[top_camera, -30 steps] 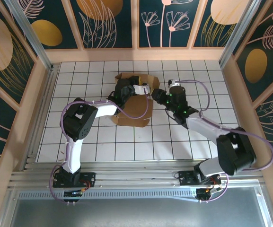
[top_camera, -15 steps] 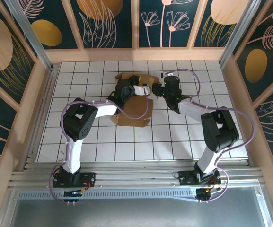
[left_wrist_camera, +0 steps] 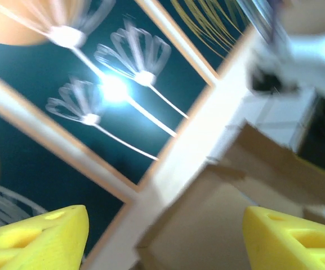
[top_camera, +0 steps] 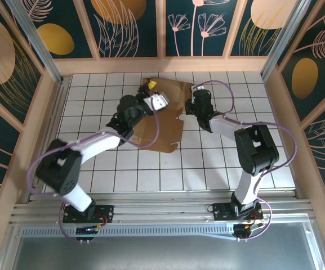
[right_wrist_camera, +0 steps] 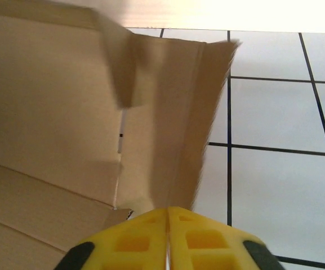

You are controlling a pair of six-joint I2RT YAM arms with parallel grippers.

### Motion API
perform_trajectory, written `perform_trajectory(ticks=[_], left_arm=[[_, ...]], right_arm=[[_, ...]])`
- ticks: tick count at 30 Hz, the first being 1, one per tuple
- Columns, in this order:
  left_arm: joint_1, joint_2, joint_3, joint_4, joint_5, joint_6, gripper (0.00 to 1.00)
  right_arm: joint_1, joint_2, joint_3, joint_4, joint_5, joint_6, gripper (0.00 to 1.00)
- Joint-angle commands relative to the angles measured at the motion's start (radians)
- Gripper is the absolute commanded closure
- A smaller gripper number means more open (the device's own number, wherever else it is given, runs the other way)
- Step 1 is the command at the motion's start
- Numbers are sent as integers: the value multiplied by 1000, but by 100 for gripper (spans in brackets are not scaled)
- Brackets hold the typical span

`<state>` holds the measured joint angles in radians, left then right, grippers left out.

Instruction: Fold the paper box

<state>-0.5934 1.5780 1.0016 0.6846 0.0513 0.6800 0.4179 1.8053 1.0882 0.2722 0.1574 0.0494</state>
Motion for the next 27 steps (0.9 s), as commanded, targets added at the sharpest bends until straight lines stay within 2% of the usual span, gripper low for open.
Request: perform_trajectory(ticks=[1, 4, 7, 9, 11, 13, 14, 16, 19, 21, 23, 27], left_arm=[[54, -129, -5, -160, -53, -235, 26], [220, -174, -51, -187, 105, -350, 21], [377, -90, 11, -301, 307, -347, 18], [446, -9, 62, -324, 469, -416, 19], [477, 77, 109, -297, 572, -538, 18], [477, 193, 190, -320, 532, -638, 11], [477, 246, 239, -335, 471, -721, 10], [477, 383, 412, -474, 380, -865, 13], [475, 587, 707, -695, 457, -939, 16], [475, 681, 838, -749, 545, -975, 16], [470, 730, 899, -746, 590, -988, 16], [461, 764, 903, -689, 611, -952, 14]], right_arm=[[-11, -37, 7, -3, 2, -59, 94], [-25, -36, 16, -14, -30, -75, 95], [-45, -31, 25, -21, -76, -90, 96], [-57, -25, 41, -42, -107, -96, 95], [-77, -17, 83, -102, -166, -73, 86], [-113, 5, 162, -199, -255, 12, 73], [-135, 27, 211, -251, -305, 62, 68], [-187, 104, 346, -381, -395, 177, 56], [-256, 238, 505, -494, -537, 299, 44], [-279, 319, 586, -531, -607, 321, 34], [-285, 400, 683, -600, -611, 299, 28], [-277, 514, 815, -661, -647, 262, 21]])
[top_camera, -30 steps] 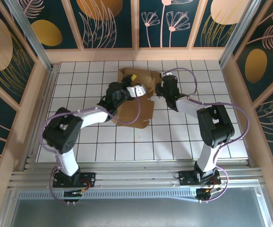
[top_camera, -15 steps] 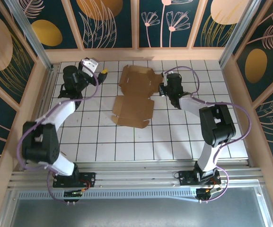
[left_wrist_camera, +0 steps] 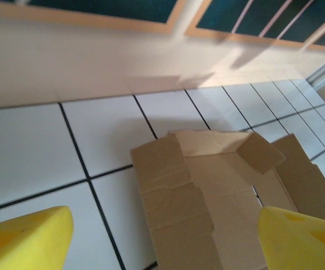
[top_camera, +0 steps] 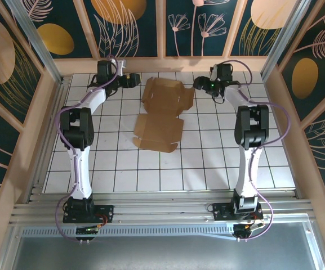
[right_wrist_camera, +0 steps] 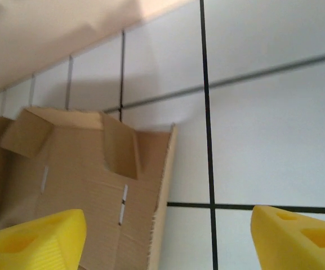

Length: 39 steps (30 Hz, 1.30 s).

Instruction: Fold the paper box

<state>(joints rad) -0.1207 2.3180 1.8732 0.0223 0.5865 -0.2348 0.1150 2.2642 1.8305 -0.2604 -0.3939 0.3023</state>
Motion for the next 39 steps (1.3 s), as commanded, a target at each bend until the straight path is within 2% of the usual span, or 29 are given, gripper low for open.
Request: perform_trajectory(ticks=[1, 5, 8, 11, 13, 15, 17, 20, 22, 26, 29, 33, 36, 39], left_arm=[[-11, 44, 47, -32, 75, -43, 13], [-13, 148, 199, -177, 82, -47, 13], [-16, 147, 181, -147, 106, -60, 13], [-16, 115, 124, -97, 102, -69, 13], [-17, 84, 91, -84, 89, -53, 11], [-16, 37, 42, -59, 63, -38, 11], [-16, -30, -32, -2, 61, -27, 10], [-17, -161, -187, 139, 64, -20, 9], [-17, -247, -280, 200, 46, 5, 8], [-17, -350, -404, 209, 6, 99, 6], [-17, -394, -496, 218, -18, 153, 6], [-17, -447, -589, 197, 102, 232, 6], [-17, -500, -665, 153, 142, 305, 6], [-16, -581, -787, 197, 78, 321, 5]], right_arm=[[23, 82, 100, -140, -107, 13, 21], [26, 146, 145, -151, -97, 28, 23], [30, 181, 161, -140, -98, 43, 35], [39, 199, 185, -138, -66, 41, 59], [51, 183, 193, -127, -15, 7, 83], [65, 142, 172, -92, 67, -43, 100], [82, 75, 114, -17, 162, -97, 100], [128, -79, -90, 203, 307, -196, 100], [171, -206, -293, 423, 392, -285, 100], [276, -393, -656, 873, 549, -471, 100], [350, -426, -802, 1059, 693, -575, 100], [414, -403, -916, 1229, 813, -693, 100], [426, -389, -963, 1303, 848, -736, 100], [446, -381, -1013, 1366, 839, -749, 100]])
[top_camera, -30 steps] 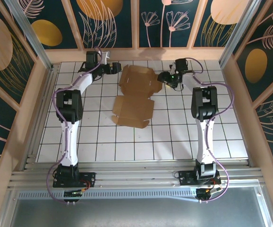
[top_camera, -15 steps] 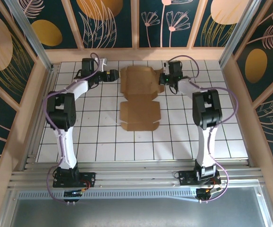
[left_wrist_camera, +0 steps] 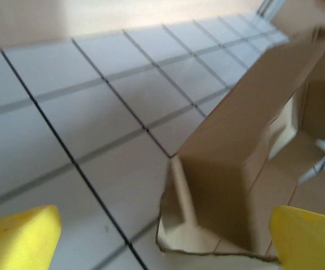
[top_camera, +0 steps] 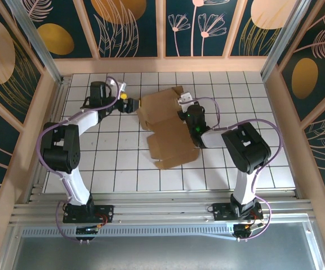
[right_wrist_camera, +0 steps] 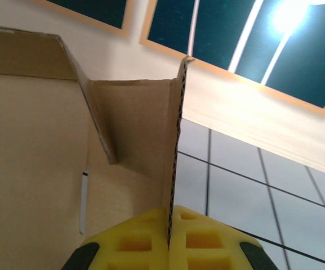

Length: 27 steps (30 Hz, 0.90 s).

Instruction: Fold the paper box

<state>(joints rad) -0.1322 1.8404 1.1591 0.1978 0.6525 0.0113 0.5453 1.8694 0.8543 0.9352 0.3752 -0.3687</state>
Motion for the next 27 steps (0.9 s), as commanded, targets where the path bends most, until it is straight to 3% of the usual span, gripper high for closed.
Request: perform_trajectory(ticks=[1, 5, 9, 12, 17, 21, 24, 27], left_arm=[[-6, -135, -122, 62, 5, 68, 4], [-6, -206, -221, 122, 67, 90, 5], [-14, -147, -208, 73, 313, 139, 5], [-23, -149, -264, 136, 417, 140, 5], [-34, -137, -295, 117, 483, 131, 6], [-80, -64, -216, -58, 444, 143, 8], [-128, -22, -209, 17, 323, -13, 11], [-153, -11, -235, 149, 272, -118, 16]], right_arm=[[16, 17, -55, 190, 65, -83, 100], [21, 22, -118, 284, 61, -123, 100], [23, 18, -126, 288, 60, -105, 100], [25, 14, -117, 264, 55, -84, 100], [25, 10, -110, 240, 52, -75, 100], [25, 13, -103, 224, 53, -66, 100], [27, 14, -95, 212, 48, -43, 100], [28, 14, -92, 210, 48, -38, 100]])
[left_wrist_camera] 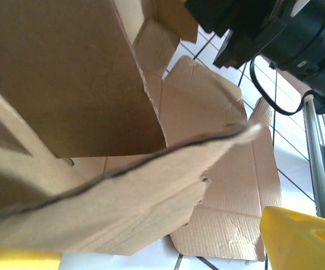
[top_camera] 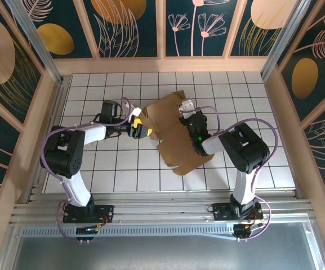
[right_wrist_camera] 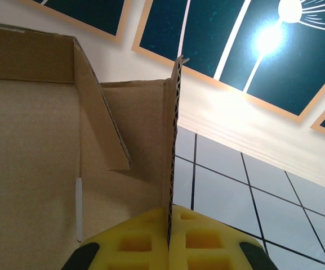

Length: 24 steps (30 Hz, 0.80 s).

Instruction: Fold the paper box

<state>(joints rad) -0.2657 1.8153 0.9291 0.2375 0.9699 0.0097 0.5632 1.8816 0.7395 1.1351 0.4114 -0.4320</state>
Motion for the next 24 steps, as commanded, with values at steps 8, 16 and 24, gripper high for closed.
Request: perform_trajectory(ticks=[8, 16, 24], left_arm=[[-91, 62, 33, 261, -282, -279, 37], [-162, 141, 155, 165, -550, -342, 40], [-176, 195, 297, -30, -883, -373, 54]], right_arm=[[20, -17, 11, -3, 18, 44, 100], [46, -39, -9, -2, 29, 63, 100], [91, -100, -44, -22, 41, 99, 100]])
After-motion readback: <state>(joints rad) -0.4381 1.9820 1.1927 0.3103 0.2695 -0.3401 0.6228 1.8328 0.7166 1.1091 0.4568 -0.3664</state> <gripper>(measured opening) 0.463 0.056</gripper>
